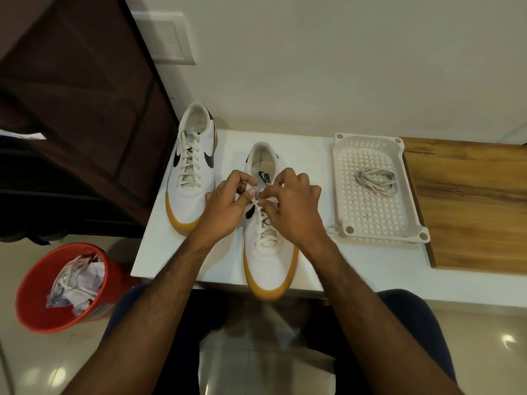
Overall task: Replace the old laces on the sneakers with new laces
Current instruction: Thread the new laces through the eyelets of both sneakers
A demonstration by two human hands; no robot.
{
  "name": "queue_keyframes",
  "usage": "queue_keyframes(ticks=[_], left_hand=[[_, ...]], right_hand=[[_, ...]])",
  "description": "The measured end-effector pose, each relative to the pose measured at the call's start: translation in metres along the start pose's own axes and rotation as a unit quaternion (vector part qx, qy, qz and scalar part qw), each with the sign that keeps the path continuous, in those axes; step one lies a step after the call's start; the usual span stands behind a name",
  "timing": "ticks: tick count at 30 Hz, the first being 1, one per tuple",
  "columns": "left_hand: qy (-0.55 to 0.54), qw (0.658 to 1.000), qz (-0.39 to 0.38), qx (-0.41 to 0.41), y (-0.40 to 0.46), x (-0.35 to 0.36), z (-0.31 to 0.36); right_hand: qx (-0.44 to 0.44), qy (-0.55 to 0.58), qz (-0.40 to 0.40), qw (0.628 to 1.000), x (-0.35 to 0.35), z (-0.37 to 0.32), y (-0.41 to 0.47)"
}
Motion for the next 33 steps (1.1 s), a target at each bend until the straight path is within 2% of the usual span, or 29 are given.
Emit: queue_keyframes(ticks=[3,5,7,9,11,12,14,16,17,20,25,27,30,31,33], left_hand=[[0.015,1.000,0.003,0.002,0.000,-0.001,0.001],[0.026,1.000,0.004,-0.002,0.001,-0.001,0.001],[0.028,1.000,0.005,-0.004,0.001,-0.001,0.000],[0.026,1.000,0.003,-0.003,0.002,-0.001,0.000],[0.023,1.000,0.001,0.000,0.002,-0.001,0.000],[0.021,1.000,0.000,0.001,0.002,-0.001,0.000],[0.016,1.000,-0.001,0.002,0.001,0.000,0.000],[0.009,1.000,-0.001,0.002,0.001,0.000,-0.001],[0.006,1.000,-0.001,0.002,0.001,0.000,-0.001],[0.003,1.000,-0.001,0.003,0.001,0.001,-0.001],[0.013,1.000,0.001,0.008,0.002,0.000,-0.001],[0.022,1.000,0.004,0.005,0.002,0.001,0.000],[0.029,1.000,0.005,-0.002,0.002,0.000,-0.003],[0.033,0.999,0.005,0.000,0.002,0.000,-0.004],[0.068,0.998,0.003,0.015,0.003,0.002,-0.004]], right_hand=[[0.015,0.015,0.007,1.000,0.006,0.003,0.000],[0.054,0.125,0.064,0.989,-0.004,0.011,0.004],[0.118,0.294,0.154,0.936,-0.021,0.022,0.007],[0.158,0.394,0.203,0.882,-0.036,0.027,0.002],[0.167,0.451,0.178,0.859,-0.042,0.027,-0.002],[0.158,0.457,0.147,0.863,-0.040,0.023,-0.003],[0.100,0.393,0.078,0.911,-0.033,0.012,-0.004],[0.014,0.250,0.029,0.968,-0.018,0.008,-0.004],[-0.012,0.180,0.016,0.984,-0.011,0.008,-0.003],[-0.008,0.052,0.000,0.999,0.005,0.010,0.000],[-0.011,0.021,0.023,0.999,0.007,0.004,0.000],[0.041,0.114,0.055,0.991,-0.002,0.009,0.003],[0.128,0.322,0.151,0.926,-0.030,0.024,0.006],[0.147,0.379,0.152,0.901,-0.041,0.029,0.006],[0.173,0.469,0.079,0.863,-0.056,0.035,0.002]])
Point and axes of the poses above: each hand's wrist, its own y-axis towards the middle knuckle, its own x-axis out of the palm, z = x × y, the point moved 1 cm from there along y, towards the middle knuckle, and after that the axes turned 14 degrees about y, right-handed, at the moved point
